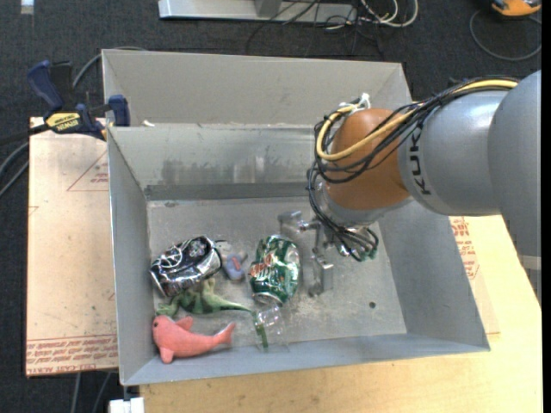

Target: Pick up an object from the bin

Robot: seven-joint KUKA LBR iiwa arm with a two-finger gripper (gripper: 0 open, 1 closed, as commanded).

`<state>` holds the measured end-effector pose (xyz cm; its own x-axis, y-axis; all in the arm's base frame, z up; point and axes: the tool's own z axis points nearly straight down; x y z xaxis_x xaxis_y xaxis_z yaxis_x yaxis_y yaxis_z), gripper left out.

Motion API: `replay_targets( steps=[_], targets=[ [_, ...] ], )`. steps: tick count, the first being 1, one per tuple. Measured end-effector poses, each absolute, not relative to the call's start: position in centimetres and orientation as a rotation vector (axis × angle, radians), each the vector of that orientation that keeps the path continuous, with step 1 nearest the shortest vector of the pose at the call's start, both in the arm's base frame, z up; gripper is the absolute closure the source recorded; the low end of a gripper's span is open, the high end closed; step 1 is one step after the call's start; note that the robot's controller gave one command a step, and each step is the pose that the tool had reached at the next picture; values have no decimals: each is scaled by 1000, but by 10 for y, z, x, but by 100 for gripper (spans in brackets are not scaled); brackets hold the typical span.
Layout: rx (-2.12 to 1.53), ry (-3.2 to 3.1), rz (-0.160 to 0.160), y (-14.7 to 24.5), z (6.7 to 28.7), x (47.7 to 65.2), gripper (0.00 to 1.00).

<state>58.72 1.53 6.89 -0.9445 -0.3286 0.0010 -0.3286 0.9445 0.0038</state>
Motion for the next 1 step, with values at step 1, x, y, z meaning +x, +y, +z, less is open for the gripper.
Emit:
replay_targets(
  steps=[1],
  targets=[
    [572,-3098,-4,86,71,601,0]
  ],
)
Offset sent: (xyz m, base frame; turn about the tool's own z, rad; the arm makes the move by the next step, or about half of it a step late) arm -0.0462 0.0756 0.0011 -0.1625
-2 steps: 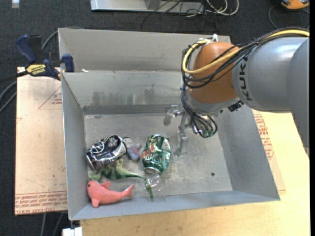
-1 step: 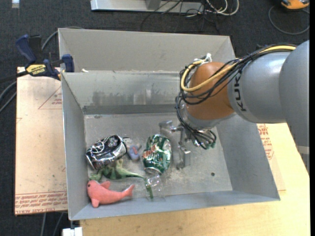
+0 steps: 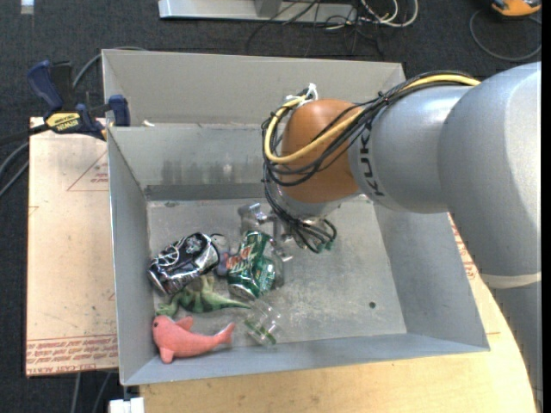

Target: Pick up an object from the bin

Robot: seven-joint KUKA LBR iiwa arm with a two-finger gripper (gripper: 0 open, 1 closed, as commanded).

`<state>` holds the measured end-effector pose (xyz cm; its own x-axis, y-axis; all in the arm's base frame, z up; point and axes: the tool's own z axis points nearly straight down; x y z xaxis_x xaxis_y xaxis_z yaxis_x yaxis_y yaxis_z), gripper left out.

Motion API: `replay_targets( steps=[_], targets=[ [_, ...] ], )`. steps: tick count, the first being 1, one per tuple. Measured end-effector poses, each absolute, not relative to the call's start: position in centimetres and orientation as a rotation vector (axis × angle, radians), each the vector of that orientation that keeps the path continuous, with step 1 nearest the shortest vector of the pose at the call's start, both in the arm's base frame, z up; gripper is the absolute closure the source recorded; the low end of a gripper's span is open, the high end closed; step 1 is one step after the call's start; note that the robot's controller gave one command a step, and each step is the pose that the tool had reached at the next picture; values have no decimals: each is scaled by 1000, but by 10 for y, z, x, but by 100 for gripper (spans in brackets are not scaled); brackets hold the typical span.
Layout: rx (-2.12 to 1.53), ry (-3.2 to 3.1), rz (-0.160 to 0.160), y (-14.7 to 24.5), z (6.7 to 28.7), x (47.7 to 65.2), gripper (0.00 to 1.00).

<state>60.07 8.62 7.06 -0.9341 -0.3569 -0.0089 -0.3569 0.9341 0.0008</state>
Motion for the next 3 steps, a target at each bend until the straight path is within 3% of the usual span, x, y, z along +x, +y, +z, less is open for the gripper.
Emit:
replay_targets(
  steps=[1,2,3],
  targets=[
    [-770,3045,8,92,70,541,100],
    [-770,3045,8,92,70,541,100],
    [-772,3041,9,95,93,544,100]
  ],
)
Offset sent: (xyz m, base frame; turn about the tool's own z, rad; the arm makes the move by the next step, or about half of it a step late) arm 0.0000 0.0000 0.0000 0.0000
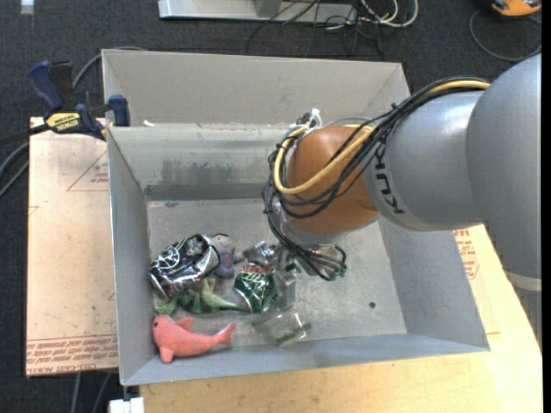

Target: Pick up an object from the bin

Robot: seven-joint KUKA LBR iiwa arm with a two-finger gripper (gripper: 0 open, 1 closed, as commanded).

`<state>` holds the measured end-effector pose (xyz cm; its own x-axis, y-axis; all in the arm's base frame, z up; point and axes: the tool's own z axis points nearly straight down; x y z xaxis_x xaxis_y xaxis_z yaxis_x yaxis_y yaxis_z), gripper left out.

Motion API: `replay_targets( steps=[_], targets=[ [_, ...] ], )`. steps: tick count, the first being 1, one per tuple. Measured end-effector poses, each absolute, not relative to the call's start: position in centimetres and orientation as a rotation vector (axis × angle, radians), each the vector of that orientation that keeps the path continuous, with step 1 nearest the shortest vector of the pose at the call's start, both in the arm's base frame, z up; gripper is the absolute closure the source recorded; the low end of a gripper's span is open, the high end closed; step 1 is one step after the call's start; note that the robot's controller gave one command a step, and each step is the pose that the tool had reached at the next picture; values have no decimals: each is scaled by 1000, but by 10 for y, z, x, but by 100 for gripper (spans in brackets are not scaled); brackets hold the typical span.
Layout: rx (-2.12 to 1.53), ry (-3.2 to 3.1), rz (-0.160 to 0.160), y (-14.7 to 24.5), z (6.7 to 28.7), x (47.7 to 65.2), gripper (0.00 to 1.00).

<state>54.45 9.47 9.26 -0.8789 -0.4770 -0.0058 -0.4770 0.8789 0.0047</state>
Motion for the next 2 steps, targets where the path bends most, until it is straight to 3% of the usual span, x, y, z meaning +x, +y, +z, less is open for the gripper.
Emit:
replay_targets(
  steps=[1,2],
  targets=[
    [-754,3048,10,87,102,531,100],
    [-744,3044,11,96,216,556,100]
  ],
)
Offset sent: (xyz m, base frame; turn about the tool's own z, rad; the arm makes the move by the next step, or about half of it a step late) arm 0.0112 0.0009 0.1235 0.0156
